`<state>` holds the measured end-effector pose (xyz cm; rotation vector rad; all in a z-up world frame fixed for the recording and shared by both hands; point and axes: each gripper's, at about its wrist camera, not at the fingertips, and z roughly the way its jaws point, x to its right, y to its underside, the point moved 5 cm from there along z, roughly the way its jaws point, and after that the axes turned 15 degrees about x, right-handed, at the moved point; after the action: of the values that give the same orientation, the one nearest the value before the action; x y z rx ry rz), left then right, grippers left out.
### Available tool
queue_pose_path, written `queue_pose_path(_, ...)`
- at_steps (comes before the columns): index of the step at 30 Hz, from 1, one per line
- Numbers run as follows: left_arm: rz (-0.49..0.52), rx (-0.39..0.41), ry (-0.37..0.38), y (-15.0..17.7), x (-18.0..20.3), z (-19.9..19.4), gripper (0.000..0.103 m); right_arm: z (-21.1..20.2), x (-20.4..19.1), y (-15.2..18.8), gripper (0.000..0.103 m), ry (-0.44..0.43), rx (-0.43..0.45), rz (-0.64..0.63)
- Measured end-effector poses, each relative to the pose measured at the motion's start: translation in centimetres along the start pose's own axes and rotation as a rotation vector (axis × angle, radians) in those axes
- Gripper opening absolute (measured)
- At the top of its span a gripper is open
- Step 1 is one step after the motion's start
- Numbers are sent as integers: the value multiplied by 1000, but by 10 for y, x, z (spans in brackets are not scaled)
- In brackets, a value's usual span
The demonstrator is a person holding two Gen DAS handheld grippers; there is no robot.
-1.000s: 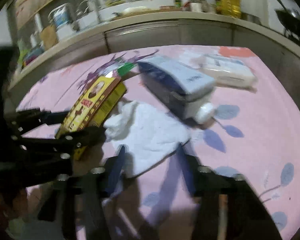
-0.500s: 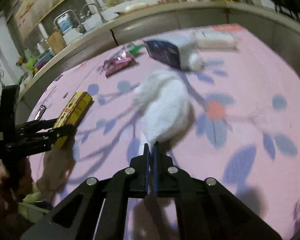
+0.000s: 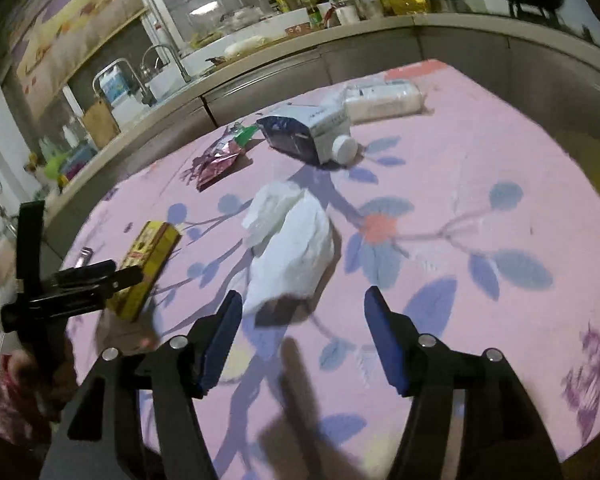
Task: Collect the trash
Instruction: 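Carry the box with the left tool while the right tool carries the tissue into the bin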
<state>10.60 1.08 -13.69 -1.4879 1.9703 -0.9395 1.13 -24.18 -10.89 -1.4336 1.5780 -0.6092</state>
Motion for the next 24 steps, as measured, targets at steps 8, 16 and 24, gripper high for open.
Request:
queue_pose_path(8, 46, 2, -7, 3, 14, 6, 57, 47, -20, 1, 44, -1, -38, -162)
queue_pose_path(16, 86, 35, 133, -20, 63, -5, 57, 17, 17, -14, 2, -3, 37, -19)
queue_pose_path(24, 225, 68, 414, -85, 207, 17, 57, -57, 149, -51, 2, 180, 223, 217)
